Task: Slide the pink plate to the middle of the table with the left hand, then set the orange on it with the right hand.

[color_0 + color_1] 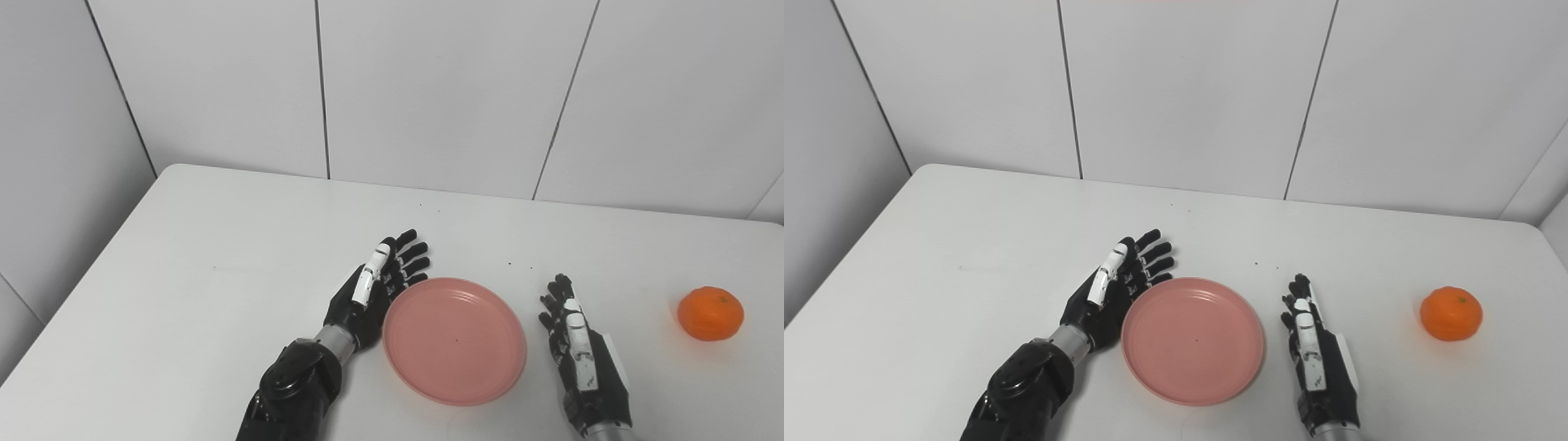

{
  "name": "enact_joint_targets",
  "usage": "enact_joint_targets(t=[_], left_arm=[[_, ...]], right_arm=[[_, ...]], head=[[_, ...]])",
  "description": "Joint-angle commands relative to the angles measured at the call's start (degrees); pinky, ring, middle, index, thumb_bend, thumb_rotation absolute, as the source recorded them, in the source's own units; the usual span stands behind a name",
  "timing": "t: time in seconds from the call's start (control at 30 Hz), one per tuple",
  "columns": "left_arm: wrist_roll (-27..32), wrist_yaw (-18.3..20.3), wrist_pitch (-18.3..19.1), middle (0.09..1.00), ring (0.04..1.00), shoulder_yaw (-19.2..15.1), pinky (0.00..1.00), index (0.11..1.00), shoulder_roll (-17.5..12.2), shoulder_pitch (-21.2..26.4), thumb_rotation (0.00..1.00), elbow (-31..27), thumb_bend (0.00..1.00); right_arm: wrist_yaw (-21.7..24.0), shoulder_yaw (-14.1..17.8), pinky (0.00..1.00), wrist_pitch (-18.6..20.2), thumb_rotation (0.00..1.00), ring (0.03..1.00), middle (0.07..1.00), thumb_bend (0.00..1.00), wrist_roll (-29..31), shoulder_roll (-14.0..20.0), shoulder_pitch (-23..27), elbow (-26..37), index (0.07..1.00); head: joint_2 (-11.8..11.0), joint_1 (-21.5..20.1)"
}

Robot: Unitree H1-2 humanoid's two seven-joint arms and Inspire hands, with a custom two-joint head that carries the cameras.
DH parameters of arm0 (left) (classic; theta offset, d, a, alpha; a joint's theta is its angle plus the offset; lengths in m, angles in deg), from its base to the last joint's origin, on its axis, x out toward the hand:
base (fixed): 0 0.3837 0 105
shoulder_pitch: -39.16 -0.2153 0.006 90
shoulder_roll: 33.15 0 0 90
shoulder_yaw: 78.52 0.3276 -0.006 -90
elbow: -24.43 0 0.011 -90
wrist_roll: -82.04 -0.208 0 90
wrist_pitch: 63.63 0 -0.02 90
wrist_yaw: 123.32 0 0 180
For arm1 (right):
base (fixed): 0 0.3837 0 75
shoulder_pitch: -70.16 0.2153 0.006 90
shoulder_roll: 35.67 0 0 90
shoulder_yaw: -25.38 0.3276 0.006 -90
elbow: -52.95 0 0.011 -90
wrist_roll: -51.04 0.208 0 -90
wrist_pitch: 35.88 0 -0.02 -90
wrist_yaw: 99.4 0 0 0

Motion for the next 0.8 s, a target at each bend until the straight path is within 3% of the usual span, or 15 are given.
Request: enact_joint_targets(t=[0.0,0.43,0.77], left_arm=[[-1.18,-0.99,-1.84,0.922,0.918,-0.32,0.91,0.922,0.6,-1.01,1.0,1.0,0.36],[-3.84,-1.07,-9.28,0.93,0.921,-1.48,0.92,0.931,0.29,-2.42,1.0,3.45,0.38],[-6.01,-1.38,-14.2,0.933,0.92,-1.41,0.93,0.931,0.22,-4.27,1.0,2.59,0.39]], right_arm=[[0.03,0.24,1.0,-2.3,1.0,1.0,1.0,0.4,0.06,0.09,1.34,0.4,1.0],[0.35,0.38,1.0,-2.43,1.0,1.0,1.0,0.41,0.34,0.53,1.89,0.9,1.0],[-1.72,2.47,1.0,-0.91,0.97,0.981,0.991,0.41,-3.9,3.79,4.07,7.25,0.997]], head=[[-0.25,-0.77],[-2.39,-5.58],[-5.44,-11.97]])
